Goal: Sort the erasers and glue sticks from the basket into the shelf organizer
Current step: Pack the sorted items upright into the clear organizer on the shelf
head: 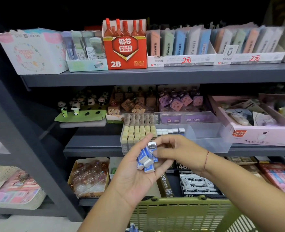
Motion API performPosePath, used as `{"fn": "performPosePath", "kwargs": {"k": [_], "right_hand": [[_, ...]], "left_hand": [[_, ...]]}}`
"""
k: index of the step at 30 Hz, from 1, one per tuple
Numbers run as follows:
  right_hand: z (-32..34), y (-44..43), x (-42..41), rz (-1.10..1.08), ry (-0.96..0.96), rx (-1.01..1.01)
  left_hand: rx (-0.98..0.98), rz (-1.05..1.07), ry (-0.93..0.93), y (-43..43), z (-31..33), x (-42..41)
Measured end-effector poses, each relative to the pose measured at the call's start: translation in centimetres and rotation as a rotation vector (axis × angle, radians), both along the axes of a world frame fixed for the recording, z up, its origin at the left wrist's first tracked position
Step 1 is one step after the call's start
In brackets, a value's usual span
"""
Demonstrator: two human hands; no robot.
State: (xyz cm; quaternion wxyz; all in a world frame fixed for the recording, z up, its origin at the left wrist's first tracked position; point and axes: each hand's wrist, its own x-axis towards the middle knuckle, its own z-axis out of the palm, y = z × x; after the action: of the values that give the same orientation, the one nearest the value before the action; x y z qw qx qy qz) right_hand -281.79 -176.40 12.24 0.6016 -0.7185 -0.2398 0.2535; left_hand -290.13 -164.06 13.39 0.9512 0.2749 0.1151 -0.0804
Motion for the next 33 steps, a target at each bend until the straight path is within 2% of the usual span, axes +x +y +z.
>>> {"fn": "performPosePath", "kwargs": {"k": [6, 10, 15, 19, 23, 33], "right_hand": [[1.2, -0.5, 1.6, -0.258, -0.063, 0.053], [2.3, -2.5, 5.2, -0.468, -0.385, -0.053], [1.4, -3.2, 8.4, -0.29, -0.676, -0.589], [0.4, -2.1, 9.6, -0.112, -0.847, -0.822], [-0.2, -1.4, 10.2, -0.076, -0.925, -0.894], [0.0, -1.5, 10.3, -0.078, -0.881, -0.909]], "left_hand": [[-0.051, 0.037, 0.111, 0.5, -0.5, 0.3], [-0.047, 0.068, 0.211, 0.8, -1.7, 0.6], [-0.057, 0.097, 0.285, 0.8, -2.1, 1.0], [-0.073, 0.096, 0.301, 1.0, -2.2, 1.1], [-0.076, 0.094, 0.303, 1.1, -2.3, 1.2], [-0.115, 0.067, 0.252, 0.7, -1.1, 0.7]]}}
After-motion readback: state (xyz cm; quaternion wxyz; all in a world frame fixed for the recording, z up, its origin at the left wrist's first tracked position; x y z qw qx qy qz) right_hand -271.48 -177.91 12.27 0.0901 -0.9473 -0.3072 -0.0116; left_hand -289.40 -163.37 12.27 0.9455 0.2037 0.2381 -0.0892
